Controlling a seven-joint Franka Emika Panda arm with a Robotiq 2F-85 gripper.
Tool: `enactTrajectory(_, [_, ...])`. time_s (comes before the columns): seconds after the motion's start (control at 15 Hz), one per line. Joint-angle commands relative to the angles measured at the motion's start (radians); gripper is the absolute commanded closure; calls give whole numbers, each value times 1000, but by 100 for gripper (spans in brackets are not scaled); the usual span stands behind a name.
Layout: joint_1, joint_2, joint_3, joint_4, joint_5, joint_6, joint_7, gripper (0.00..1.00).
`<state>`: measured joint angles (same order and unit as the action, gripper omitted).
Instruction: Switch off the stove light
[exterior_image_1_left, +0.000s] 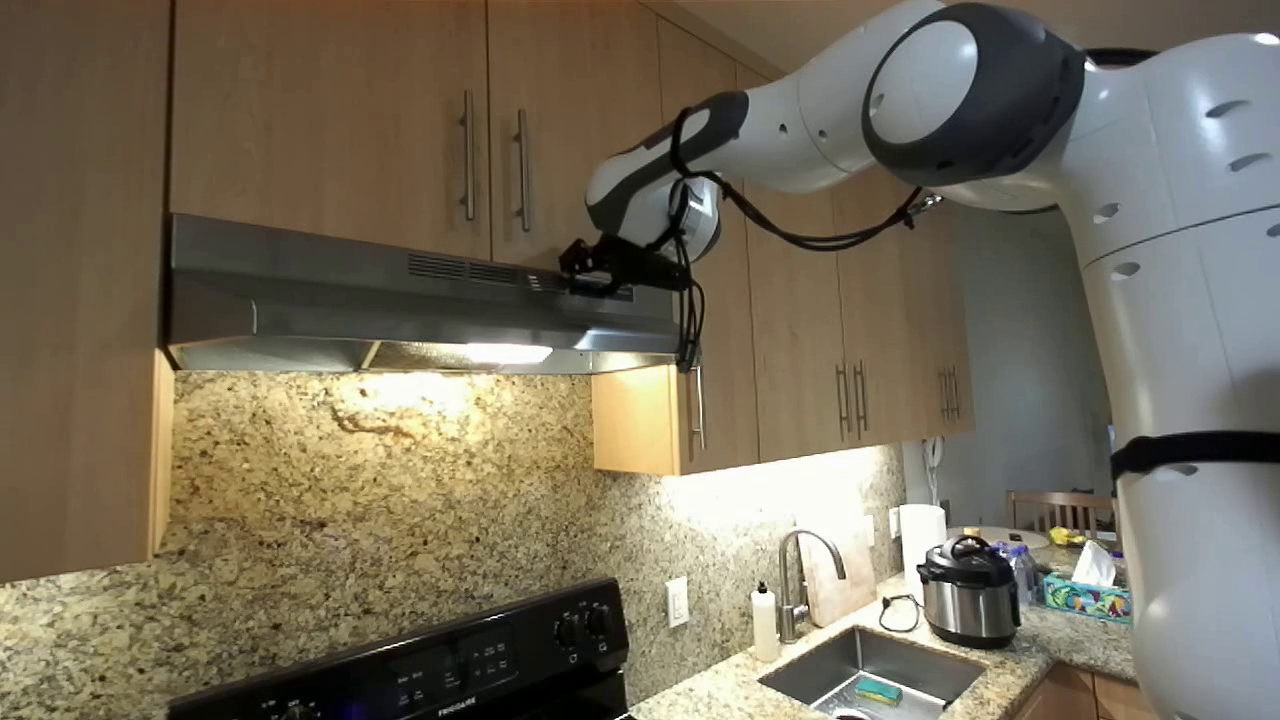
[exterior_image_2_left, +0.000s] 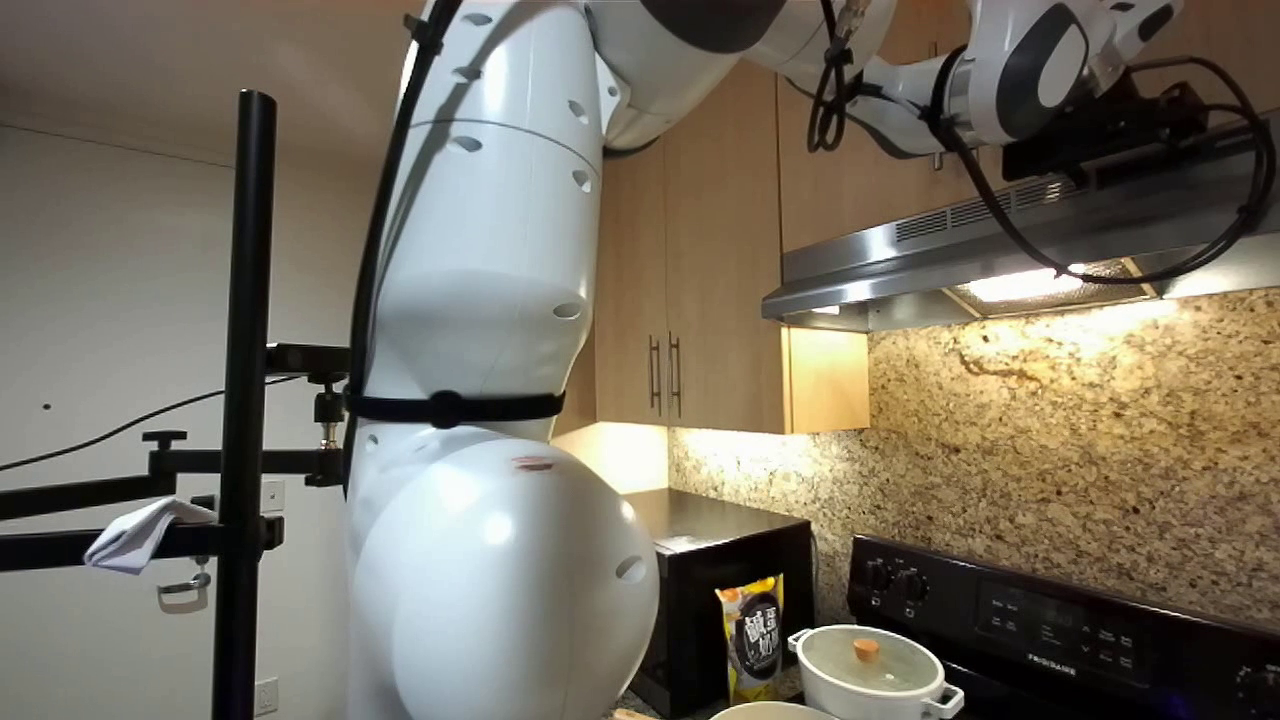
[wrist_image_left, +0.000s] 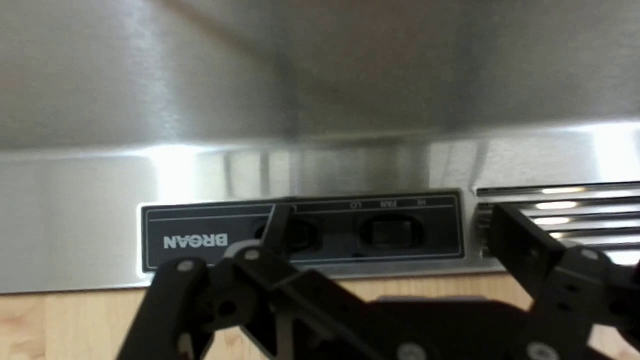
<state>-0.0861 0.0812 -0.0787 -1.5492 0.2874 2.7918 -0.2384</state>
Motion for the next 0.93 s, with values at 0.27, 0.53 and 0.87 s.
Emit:
enactTrajectory(0.27, [-16, 89, -45, 92, -62, 6, 21, 0])
enactTrajectory(0.53, [-8, 67, -36, 83, -29, 3, 4, 0])
enactTrajectory(0.87, [8, -11, -18, 6, -17, 14, 4, 0])
